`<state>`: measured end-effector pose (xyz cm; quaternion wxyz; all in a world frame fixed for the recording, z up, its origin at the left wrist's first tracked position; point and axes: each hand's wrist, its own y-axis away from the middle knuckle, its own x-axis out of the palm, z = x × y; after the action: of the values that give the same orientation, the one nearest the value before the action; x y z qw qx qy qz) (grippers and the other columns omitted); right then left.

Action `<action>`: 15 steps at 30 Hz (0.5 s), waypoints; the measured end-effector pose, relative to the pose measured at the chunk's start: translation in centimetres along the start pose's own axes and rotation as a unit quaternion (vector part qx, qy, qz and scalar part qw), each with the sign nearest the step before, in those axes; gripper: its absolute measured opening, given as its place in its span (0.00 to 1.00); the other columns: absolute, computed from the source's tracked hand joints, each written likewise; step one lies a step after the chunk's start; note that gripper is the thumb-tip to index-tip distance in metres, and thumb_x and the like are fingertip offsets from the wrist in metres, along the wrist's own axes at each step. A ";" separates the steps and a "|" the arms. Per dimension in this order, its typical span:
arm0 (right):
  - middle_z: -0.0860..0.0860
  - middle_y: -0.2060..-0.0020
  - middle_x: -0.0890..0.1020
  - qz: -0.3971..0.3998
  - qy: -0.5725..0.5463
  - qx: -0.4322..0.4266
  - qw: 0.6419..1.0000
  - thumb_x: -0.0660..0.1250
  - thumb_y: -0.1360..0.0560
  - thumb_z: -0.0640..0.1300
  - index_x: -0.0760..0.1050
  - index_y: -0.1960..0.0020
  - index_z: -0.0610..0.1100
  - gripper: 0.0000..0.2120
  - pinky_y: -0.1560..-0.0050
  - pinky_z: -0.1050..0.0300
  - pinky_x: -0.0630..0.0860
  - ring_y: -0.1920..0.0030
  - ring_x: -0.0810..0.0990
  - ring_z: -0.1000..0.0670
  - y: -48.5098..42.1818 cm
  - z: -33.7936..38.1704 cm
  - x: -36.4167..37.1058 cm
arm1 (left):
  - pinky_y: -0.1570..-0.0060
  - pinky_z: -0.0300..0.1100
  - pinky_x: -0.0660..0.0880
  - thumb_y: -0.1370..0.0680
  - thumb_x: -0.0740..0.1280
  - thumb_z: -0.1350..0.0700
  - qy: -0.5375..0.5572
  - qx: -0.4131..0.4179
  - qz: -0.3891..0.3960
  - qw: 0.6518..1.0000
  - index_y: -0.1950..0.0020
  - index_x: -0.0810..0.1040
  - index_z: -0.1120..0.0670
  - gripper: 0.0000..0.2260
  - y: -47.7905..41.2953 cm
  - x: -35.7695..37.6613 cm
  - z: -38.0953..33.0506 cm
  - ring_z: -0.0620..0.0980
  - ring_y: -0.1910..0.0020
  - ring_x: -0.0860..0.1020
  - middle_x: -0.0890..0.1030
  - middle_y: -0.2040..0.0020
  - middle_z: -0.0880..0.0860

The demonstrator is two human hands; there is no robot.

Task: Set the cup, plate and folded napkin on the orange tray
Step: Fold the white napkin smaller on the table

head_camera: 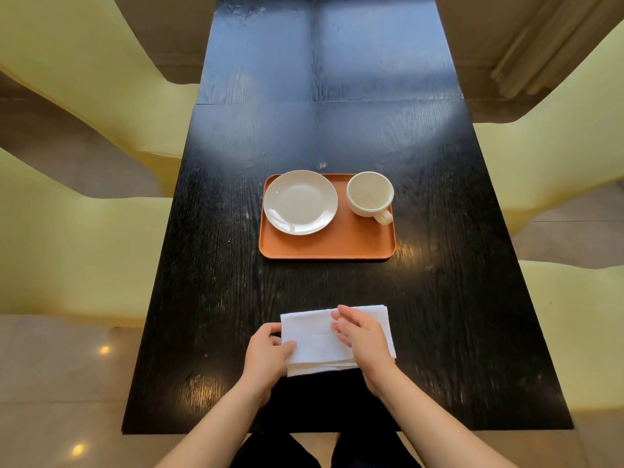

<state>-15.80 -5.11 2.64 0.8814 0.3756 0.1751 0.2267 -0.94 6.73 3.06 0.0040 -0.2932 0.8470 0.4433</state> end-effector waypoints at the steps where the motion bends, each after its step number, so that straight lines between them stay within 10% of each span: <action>1: 0.52 0.37 0.81 0.006 -0.009 0.011 1.000 0.67 0.18 0.46 0.76 0.30 0.47 0.17 0.31 0.49 0.76 0.36 0.79 0.50 0.0 -0.1 0.4 | 0.53 0.49 0.83 0.23 0.70 0.62 0.003 0.012 -0.004 1.000 0.40 0.74 0.51 0.14 0.3 0.2 -0.2 0.50 0.52 0.82 0.81 0.50 0.52; 9: 0.49 0.41 0.83 0.010 -0.115 0.018 0.993 0.66 0.18 0.40 0.77 0.32 0.43 0.15 0.47 0.63 0.82 0.40 0.82 0.51 0.3 -0.4 -0.9 | 0.55 0.42 0.82 0.25 0.72 0.58 -0.032 0.128 -0.041 0.990 0.47 0.75 0.42 0.13 2.8 2.5 -2.2 0.44 0.54 0.82 0.81 0.51 0.44; 15: 0.55 0.51 0.85 -0.162 0.003 -0.076 0.984 0.65 0.19 0.39 0.81 0.53 0.57 0.14 0.57 0.63 0.82 0.51 0.85 0.52 1.0 -0.7 -4.6 | 0.56 0.34 0.78 0.24 0.70 0.53 -0.117 0.223 -0.078 0.965 0.41 0.79 0.45 0.11 4.5 5.9 -3.6 0.40 0.55 0.80 0.81 0.49 0.41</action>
<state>-20.23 -6.50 3.54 0.9319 0.2738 0.2180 0.0950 -7.20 3.08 7.04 0.2029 -0.2960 0.8928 0.2723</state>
